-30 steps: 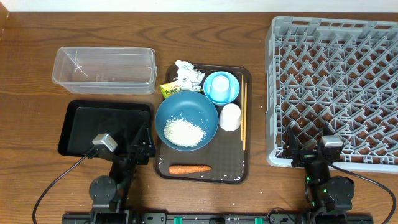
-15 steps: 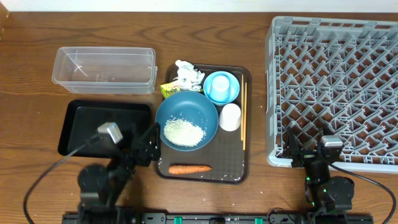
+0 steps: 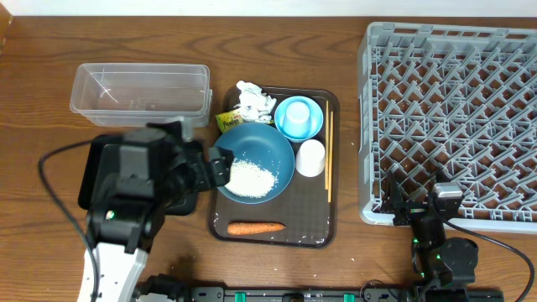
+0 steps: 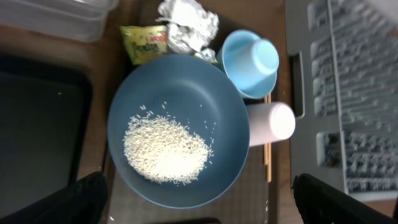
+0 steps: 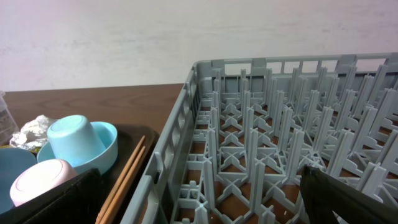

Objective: Sort waste into correct bins and load items into the dishwasher rack
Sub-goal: 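Reach the left gripper over the blue bowl toward its rim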

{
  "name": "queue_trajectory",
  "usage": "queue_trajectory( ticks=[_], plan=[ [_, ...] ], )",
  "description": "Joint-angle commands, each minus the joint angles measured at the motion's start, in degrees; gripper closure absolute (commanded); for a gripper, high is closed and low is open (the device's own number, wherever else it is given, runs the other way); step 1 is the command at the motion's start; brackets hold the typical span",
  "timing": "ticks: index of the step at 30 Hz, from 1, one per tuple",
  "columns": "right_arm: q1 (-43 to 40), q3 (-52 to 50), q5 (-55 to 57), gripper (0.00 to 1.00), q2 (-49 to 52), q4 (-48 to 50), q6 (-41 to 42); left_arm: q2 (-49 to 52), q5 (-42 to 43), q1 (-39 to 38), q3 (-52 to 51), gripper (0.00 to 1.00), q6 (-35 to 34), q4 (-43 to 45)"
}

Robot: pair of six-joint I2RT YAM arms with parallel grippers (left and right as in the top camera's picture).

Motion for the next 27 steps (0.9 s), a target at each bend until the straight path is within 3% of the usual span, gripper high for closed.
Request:
queue_trajectory(
  ticks=[1,13,21,27],
  plan=[
    [-1.05,-0.13,0.61,0.01,-0.17,-0.2,-0.74,2.12,-6.62,-4.85,2.32,0.03,1.7,-0.2],
    [-1.03,-0.13,0.63,0.01,-0.02,-0.2,-0.76,3.78,-5.42,-13.49,2.29,0.03,0.61,3.74],
    [-1.03,-0.13,0.63,0.01,-0.02,-0.17,-0.76,8.2,-17.35,-22.47,2.47,0.03,-1.33,5.27],
    [-1.03,-0.13,0.63,0.01,-0.02,-0.17,-0.76,16.09,-19.23,-28.02,3.69,0.03,0.48,5.16]
  ],
)
